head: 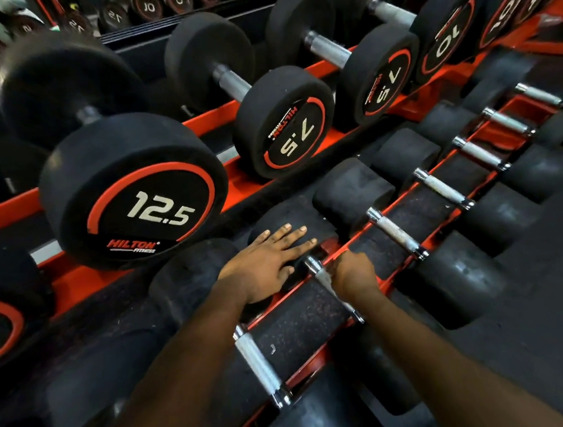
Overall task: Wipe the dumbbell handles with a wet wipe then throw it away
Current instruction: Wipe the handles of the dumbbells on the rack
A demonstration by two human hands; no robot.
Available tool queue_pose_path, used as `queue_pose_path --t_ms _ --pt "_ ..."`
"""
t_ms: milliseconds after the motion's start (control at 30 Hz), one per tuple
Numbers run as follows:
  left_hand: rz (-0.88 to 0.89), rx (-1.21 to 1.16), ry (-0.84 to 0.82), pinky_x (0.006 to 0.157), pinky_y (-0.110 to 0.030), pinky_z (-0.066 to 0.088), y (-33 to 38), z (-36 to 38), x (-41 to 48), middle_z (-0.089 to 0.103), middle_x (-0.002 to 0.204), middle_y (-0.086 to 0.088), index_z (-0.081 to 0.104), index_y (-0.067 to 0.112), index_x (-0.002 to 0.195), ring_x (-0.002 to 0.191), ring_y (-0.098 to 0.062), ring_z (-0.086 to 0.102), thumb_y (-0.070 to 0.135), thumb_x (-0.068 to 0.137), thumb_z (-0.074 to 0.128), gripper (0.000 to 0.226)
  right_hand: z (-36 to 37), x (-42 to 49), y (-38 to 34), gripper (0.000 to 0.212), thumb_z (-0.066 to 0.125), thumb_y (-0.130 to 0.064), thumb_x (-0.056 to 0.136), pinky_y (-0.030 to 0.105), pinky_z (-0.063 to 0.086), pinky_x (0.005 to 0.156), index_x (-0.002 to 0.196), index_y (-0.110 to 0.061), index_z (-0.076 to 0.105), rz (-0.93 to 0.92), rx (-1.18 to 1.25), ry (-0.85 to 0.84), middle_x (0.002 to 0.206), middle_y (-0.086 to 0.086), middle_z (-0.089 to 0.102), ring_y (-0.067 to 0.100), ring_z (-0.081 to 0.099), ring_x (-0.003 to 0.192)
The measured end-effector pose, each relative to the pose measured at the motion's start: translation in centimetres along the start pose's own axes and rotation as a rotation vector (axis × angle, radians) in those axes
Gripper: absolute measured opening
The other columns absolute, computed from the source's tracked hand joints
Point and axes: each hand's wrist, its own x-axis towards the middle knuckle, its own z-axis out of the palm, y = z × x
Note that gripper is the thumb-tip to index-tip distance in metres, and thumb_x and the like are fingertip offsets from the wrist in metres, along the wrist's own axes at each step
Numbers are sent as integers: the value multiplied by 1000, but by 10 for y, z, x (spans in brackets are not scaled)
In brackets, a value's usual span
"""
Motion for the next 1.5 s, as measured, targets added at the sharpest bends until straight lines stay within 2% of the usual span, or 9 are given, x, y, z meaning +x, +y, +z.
queue_pose_path --t_ms 233,433,700,900,967,1100,1233,1333,1500 --pt "121 97 265 119 -34 28 17 -12 50 61 141 -6 67 16 130 136 -20 53 31 97 36 48 -23 9 45 24 63 -25 84 35 52 80 93 -4 72 -38 15 -10 100 19 72 36 67 98" --pt "162 139 88 126 -42 1 30 -15 146 8 169 7 23 26 160 156 -13 0 30 100 51 66 -61 68 87 19 56 -19 89 38 52 77 91 -10 72 202 442 527 91 17 73 37 68 87" --pt "123 46 43 127 -37 4 15 8 177 -8 167 20 2 37 161 152 0 -14 27 101 46 75 -21 117 72 6 64 -8 78 39 48 75 82 -13 65 200 27 339 75 12 71 32 69 73" --pt "102 33 67 128 -39 6 14 10 177 -5 167 23 5 40 161 152 4 -11 24 100 47 75 -31 145 94 32 51 -22 92 43 47 90 109 1 66 256 313 155 116 25 65 44 60 110" --pt "94 25 71 128 -39 6 16 11 177 -6 166 24 6 40 161 151 4 -12 24 100 47 75 -20 131 88 34 54 -21 90 41 46 92 117 -2 61 198 132 218 118 20 65 38 61 111" --pt "87 16 69 128 -38 6 18 8 178 -5 166 24 7 39 161 151 5 -11 22 101 46 74 18 110 73 70 50 -21 90 42 26 116 148 10 25 85 -106 301 150 29 35 37 33 141" --pt "72 26 69 128 -36 3 20 7 176 -6 166 24 7 40 161 151 6 -13 22 101 45 73 7 108 66 91 48 -35 90 48 11 122 148 16 -1 77 -206 150 156 35 10 43 12 147" --pt "66 41 75 128 -36 3 22 6 177 -6 166 24 6 40 161 151 5 -12 22 101 44 73 -8 113 60 102 59 -50 82 46 20 118 148 13 14 137 -100 118 151 31 28 41 28 141" --pt "62 27 66 128 -39 6 24 3 175 -2 167 21 8 39 161 152 3 -8 20 100 44 73 -26 131 62 80 62 -50 79 45 32 109 138 0 44 209 73 78 139 18 49 34 45 130"
